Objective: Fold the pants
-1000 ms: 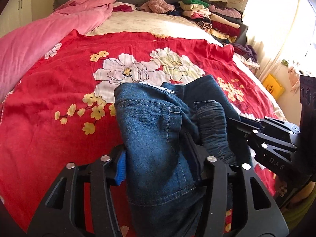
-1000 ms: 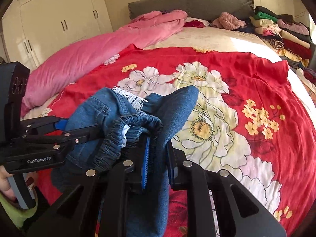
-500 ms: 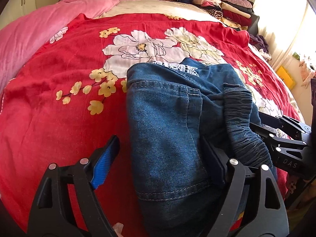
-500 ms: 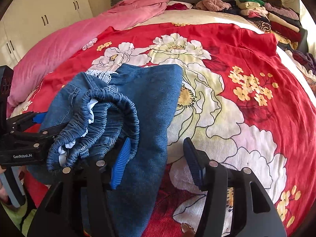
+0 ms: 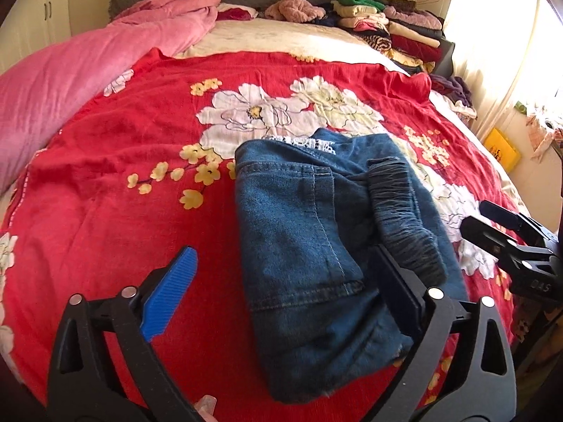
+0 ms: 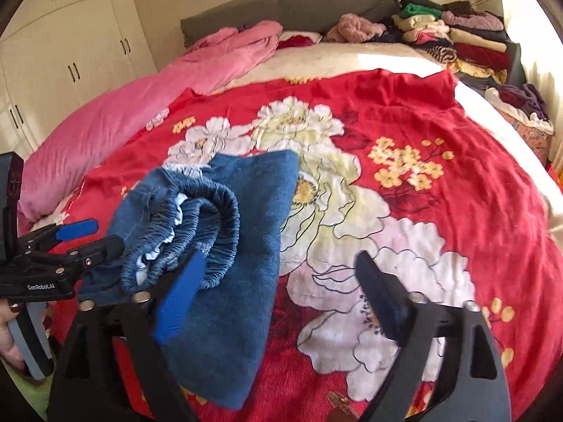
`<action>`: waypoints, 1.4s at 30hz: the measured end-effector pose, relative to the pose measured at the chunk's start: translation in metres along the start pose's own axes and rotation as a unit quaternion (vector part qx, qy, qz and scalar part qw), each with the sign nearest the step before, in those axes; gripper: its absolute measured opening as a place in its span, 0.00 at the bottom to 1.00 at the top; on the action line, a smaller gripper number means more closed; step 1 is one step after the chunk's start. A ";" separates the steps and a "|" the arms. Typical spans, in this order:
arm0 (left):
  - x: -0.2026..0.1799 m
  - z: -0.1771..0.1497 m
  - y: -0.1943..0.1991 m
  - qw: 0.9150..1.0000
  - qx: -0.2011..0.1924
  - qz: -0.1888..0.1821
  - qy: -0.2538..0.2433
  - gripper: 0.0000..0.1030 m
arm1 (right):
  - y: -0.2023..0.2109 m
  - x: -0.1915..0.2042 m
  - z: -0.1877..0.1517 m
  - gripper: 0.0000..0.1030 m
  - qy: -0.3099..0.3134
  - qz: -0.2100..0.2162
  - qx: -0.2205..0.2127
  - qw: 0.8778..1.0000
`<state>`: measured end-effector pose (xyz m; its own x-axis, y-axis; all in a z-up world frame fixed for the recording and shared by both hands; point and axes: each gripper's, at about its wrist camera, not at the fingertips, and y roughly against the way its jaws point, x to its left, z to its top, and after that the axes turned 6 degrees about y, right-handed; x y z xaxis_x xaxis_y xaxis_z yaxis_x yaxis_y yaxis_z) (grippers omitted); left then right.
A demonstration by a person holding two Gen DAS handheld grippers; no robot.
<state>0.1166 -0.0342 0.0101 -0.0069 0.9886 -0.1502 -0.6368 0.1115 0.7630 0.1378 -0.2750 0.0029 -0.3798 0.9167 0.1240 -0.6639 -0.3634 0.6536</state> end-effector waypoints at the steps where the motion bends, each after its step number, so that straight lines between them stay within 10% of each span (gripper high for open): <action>1: 0.000 -0.001 0.005 1.000 -0.004 -0.002 0.001 0.91 | 0.006 0.001 0.000 0.95 0.002 -0.002 -0.006 1.000; 22: -0.003 -0.051 0.093 0.998 -0.061 -0.004 -0.007 0.91 | 0.112 0.031 -0.029 0.96 0.055 -0.038 -0.081 0.994; 42: 0.007 -0.103 0.087 1.000 -0.021 0.009 0.002 0.91 | 0.101 0.032 -0.092 0.96 0.031 -0.027 0.002 0.999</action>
<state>-0.0181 -0.0282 0.0112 -0.0217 0.9899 -0.1399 -0.6684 0.0897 0.7384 -0.0008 -0.2979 0.0044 -0.3830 0.9229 0.0410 -0.6822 -0.3125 0.6610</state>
